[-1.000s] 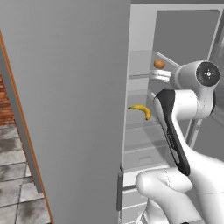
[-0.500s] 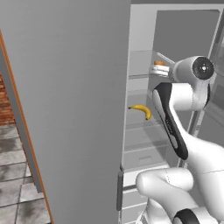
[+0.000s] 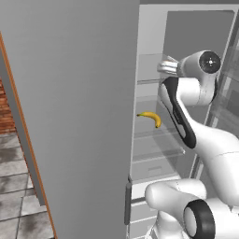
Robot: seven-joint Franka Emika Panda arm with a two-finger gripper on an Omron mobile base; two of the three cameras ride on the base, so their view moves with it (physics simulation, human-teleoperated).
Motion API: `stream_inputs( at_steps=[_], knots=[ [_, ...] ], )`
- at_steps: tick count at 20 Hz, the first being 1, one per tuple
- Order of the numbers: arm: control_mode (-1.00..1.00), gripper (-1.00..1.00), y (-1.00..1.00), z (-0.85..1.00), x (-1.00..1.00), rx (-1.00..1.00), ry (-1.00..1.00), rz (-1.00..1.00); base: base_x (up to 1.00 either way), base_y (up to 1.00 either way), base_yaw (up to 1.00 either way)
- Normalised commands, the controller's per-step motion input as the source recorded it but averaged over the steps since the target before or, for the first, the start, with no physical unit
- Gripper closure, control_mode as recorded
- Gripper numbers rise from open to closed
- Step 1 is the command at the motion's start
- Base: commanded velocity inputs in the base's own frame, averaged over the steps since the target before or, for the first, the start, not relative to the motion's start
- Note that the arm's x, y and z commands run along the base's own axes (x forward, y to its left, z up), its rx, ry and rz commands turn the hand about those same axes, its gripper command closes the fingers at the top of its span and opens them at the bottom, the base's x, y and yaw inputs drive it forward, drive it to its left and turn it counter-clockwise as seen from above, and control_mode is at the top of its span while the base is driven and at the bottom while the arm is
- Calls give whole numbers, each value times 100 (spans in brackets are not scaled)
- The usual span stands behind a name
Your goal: Retrieve the tangerine and banana from the fridge and place them into the bowl on the dining table.
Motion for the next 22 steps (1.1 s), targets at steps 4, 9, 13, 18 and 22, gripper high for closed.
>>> stream_inputs(
  at_steps=[4,9,13,18,22],
  knots=[
    [-100,-100,-8,1,50,0,5,0,0,0,0],
    [-100,-100,-9,0,44,-2,9,4,0,0,0],
    [-100,-100,-4,-2,32,-10,13,8,0,0,0],
    [-100,-100,-4,-17,35,-9,3,4,0,0,0],
    [-100,-100,-5,-20,44,-2,0,0,0,0,0]
  ],
)
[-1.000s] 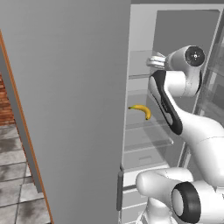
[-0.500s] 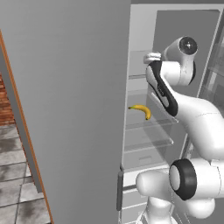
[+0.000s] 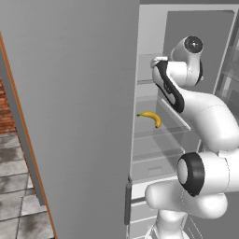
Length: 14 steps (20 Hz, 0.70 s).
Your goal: Retrieve the tangerine and banana from the fridge and place them into the bowl on the dining table.
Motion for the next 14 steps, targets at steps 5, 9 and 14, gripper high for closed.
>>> stream_inputs(
  at_steps=[5,9,14],
  knots=[
    [-100,-100,-9,-18,34,0,0,0,0,0,0],
    [-100,-100,-6,-1,39,0,0,0,0,0,0],
    [-100,-100,-9,-10,13,0,0,0,0,0,0]
  ],
)
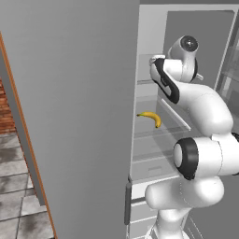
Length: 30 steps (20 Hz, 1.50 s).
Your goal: Retrieve the tangerine and banana from the fridge and place them into the bowl on the dining table.
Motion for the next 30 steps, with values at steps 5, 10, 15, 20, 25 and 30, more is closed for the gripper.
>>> stream_inputs(
  at_steps=[5,10,15,20,25,30],
  knots=[
    [-100,100,-2,-23,0,0,0,0,0,0,0],
    [-100,100,0,-12,2,0,0,0,0,0,0],
    [-100,100,0,-6,-7,0,-4,0,0,0,0],
    [-100,100,20,0,-70,0,0,4,0,0,0],
    [-100,100,43,10,-100,0,0,9,0,0,0],
    [-100,100,27,4,-100,0,-3,6,0,0,0]
  ],
)
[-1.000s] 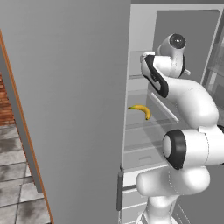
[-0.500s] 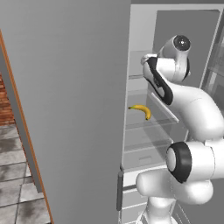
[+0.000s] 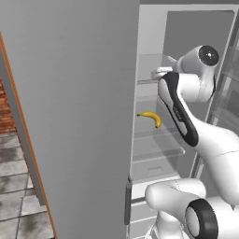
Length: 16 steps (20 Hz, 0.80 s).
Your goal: Retrieve the tangerine and banana from the fridge and place them into the bowl on the dining table.
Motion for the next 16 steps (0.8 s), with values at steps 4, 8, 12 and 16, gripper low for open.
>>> stream_inputs(
  at_steps=[4,8,12,16],
  knots=[
    [-100,100,0,0,-100,0,-2,0,0,0,0],
    [-100,100,-3,0,-98,0,-6,-4,0,0,0],
    [-100,100,0,0,-90,0,-3,-1,0,0,0],
    [100,100,0,0,-25,0,0,0,-75,0,0]
  ],
)
